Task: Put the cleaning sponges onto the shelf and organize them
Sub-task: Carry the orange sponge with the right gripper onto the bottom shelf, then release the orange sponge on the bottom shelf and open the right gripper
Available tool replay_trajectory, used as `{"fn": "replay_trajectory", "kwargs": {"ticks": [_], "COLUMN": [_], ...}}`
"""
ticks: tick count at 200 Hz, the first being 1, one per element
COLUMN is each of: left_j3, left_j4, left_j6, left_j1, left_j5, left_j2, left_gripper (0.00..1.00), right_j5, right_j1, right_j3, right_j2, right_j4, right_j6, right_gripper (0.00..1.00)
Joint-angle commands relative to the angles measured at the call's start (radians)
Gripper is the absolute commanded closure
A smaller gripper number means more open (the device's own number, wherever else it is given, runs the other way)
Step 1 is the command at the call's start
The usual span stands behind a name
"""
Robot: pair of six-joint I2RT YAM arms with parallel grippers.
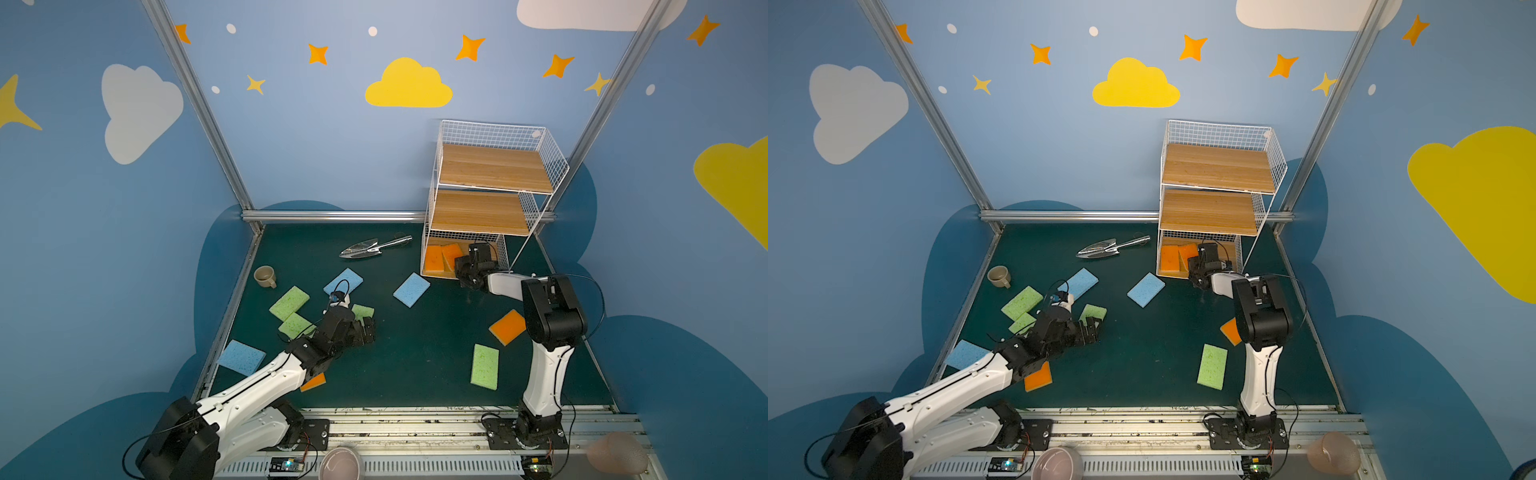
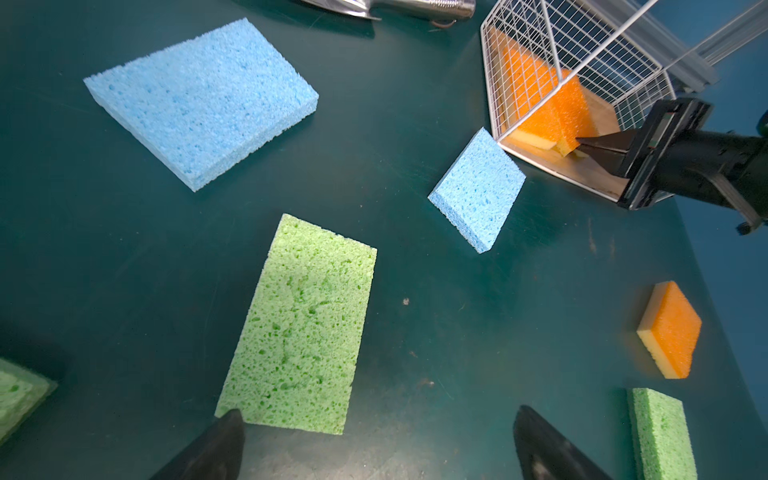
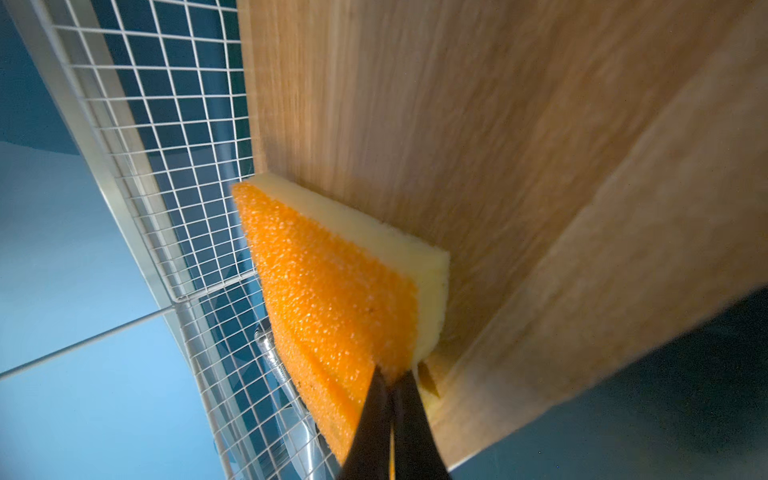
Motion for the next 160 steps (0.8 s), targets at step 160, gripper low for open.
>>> {"fn": "replay_trajectory", "kwargs": {"ticks": [160], "left_j3": [-0.047], "left_j4": [-0.033], "left_j6": [-0.014], "left_j1": [0.003], "left_j5": [0.003], "left_j2": [-0.068], "left_gripper": [0.0], "right_j5": [-0.127], "right_j1": [0.061], "right_j3": [-0.104], "right_j2": [-0.058], "right_j4": [0.1], "right_j6": [-0.029], "right_gripper": [0.8]}}
